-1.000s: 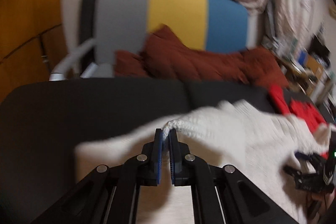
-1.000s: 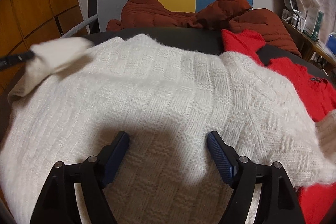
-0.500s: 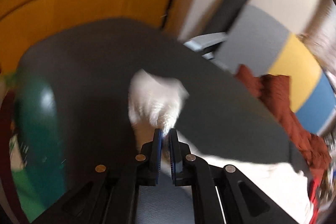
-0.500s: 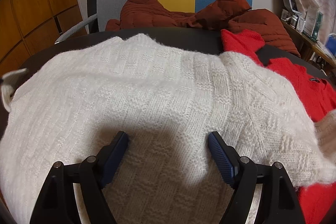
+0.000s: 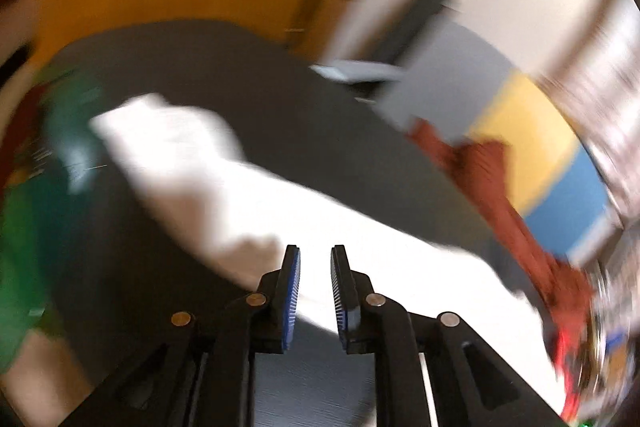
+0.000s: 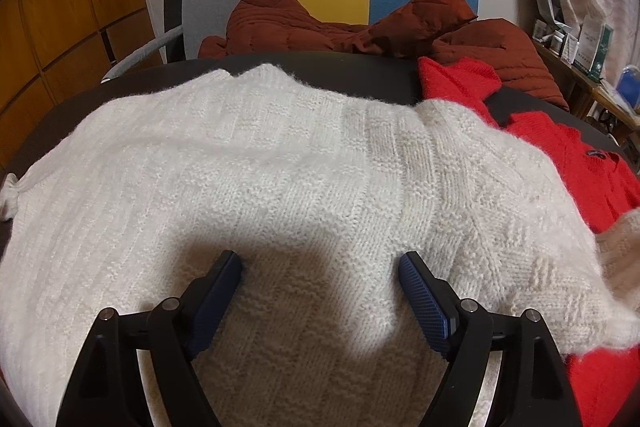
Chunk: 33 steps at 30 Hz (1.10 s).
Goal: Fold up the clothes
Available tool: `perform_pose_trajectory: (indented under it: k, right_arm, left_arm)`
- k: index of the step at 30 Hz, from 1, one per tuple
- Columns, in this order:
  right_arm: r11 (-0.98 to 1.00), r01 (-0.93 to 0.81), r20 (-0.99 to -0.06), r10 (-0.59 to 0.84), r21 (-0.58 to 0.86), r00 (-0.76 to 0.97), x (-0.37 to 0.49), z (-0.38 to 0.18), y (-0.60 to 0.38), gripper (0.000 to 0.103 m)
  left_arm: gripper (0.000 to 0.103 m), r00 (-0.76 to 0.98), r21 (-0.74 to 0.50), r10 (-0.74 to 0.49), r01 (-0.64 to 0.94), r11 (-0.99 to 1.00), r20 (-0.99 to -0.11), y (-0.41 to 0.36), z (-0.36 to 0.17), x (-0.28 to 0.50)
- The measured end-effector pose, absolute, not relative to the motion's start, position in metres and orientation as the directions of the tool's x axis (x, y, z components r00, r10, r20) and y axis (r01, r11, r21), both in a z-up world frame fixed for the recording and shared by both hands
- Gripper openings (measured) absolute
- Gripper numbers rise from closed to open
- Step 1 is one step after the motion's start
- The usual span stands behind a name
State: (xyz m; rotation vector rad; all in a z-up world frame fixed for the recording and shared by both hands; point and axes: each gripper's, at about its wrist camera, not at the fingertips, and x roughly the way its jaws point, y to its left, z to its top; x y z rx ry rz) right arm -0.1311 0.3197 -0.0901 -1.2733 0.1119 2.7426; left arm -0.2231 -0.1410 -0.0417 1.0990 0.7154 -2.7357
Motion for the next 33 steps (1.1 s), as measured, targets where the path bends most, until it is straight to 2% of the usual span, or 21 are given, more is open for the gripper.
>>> perform_pose_trajectory:
  k: [4,5,8,10,11,14,18,22,28,33]
  right_arm:
    - [-0.994,-0.105,-0.744,0.04,0.041,-0.667,-0.139,-0.071,0.319,0.079]
    - [-0.994,-0.097,-0.738,0.031,0.047,-0.674,-0.141,-0.065,0.319,0.073]
    - [-0.995,-0.072,-0.721,0.003,0.065,-0.693,-0.148,-0.05,0.319,0.052]
    - [-0.996,-0.055,-0.709,-0.015,0.076,-0.705,-0.152,-0.04,0.319,0.05]
    - [-0.996,-0.049,-0.716,-0.021,0.076,-0.698,-0.164,-0.038,0.317,0.05]
    - [-0.998,-0.016,-0.763,-0.041,0.067,-0.645,-0.208,-0.046,0.303,0.043]
    - [-1.0,0.025,-0.822,-0.024,0.011,-0.568,-0.253,-0.078,0.281,0.044]
    - [-0.999,-0.035,-0.788,0.04,-0.024,-0.615,-0.274,-0.087,0.282,0.044]
    - [-0.996,-0.081,-0.758,0.085,-0.042,-0.647,-0.295,-0.09,0.291,0.047]
    - [-0.995,-0.076,-0.754,0.006,0.058,-0.656,-0.267,-0.068,0.304,0.05]
  left_arm:
    - [0.017,-0.692,-0.334,0.264,-0.036,-0.942,-0.671,-0.036,-0.052,-0.243]
    - [0.017,-0.674,-0.306,0.279,-0.083,-0.949,-0.684,-0.018,-0.058,-0.249]
    - [0.017,-0.631,-0.202,0.253,-0.153,-0.967,-0.733,0.016,-0.081,-0.266]
    - [0.019,-0.628,-0.181,0.24,-0.158,-0.971,-0.74,0.022,-0.092,-0.269]
    - [0.024,-0.632,-0.189,0.251,-0.165,-0.968,-0.733,0.022,-0.092,-0.27]
    - [0.028,-0.627,-0.215,0.283,-0.184,-0.959,-0.725,0.025,-0.096,-0.277]
    - [0.028,-0.625,-0.309,0.352,-0.182,-0.933,-0.696,0.012,-0.102,-0.262]
    - [0.027,-0.627,-0.398,0.406,-0.162,-0.903,-0.665,-0.002,-0.107,-0.265]
    - [0.027,-0.632,-0.394,0.4,-0.16,-0.905,-0.663,0.002,-0.108,-0.28]
    - [0.027,-0.633,-0.392,0.396,-0.156,-0.907,-0.665,0.001,-0.108,-0.279]
